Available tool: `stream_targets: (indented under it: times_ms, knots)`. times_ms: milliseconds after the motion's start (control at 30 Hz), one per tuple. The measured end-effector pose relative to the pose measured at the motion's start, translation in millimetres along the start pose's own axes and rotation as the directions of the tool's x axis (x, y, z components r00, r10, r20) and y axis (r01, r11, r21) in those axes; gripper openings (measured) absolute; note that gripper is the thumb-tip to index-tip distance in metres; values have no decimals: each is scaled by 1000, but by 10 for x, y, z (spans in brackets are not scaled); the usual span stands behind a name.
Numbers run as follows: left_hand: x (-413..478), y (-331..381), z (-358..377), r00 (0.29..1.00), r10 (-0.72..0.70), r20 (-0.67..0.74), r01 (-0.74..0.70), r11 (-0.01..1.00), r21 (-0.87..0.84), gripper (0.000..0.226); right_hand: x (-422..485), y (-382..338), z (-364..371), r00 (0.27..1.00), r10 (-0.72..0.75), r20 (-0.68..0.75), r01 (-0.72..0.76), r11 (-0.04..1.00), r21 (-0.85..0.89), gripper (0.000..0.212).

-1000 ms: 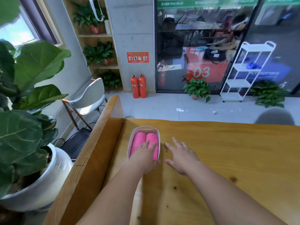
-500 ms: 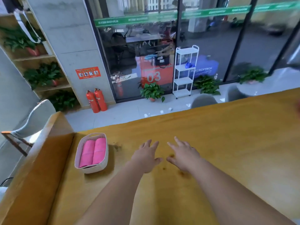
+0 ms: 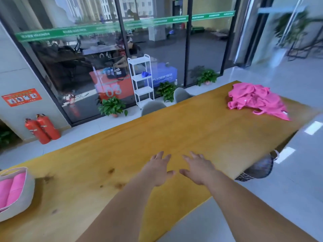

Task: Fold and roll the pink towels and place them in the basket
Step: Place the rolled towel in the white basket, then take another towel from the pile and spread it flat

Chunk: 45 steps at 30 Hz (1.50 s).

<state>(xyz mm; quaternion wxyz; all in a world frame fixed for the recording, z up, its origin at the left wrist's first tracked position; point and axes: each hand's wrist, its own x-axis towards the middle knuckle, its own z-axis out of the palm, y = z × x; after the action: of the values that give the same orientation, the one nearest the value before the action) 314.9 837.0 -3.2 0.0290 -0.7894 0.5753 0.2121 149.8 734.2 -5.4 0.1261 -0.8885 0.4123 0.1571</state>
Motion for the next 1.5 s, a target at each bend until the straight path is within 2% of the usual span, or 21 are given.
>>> stream_targets:
  times_ms: [300, 733, 1000, 1167, 1333, 1500]
  knots:
    - [532, 1634, 97, 981, 187, 50, -191, 977, 91, 83, -577, 1754, 56, 983, 174, -61, -167, 981, 99, 78]
    - [1408, 3388, 155, 907, 408, 109, -419, 900, 120, 82, -992, 3563, 119, 905, 409, -119, -363, 886, 288, 76]
    - [2633, 4549, 236, 880, 462, 109, -471, 879, 71, 86, -741, 4789, -15, 873, 486, -52, -451, 843, 294, 73]
    - [3381, 5166, 266, 870, 472, 142, -480, 877, 27, 84, -361, 5629, -299, 872, 490, 1, -476, 847, 238, 73]
    - [3943, 5479, 114, 876, 460, 147, -461, 887, -26, 83, 115, 6203, -597, 874, 486, -11, -472, 854, 219, 74]
    - [4429, 5556, -138, 898, 424, 120, -428, 904, 8, 84, 616, 6544, -833, 904, 426, -46, -407, 887, 219, 76]
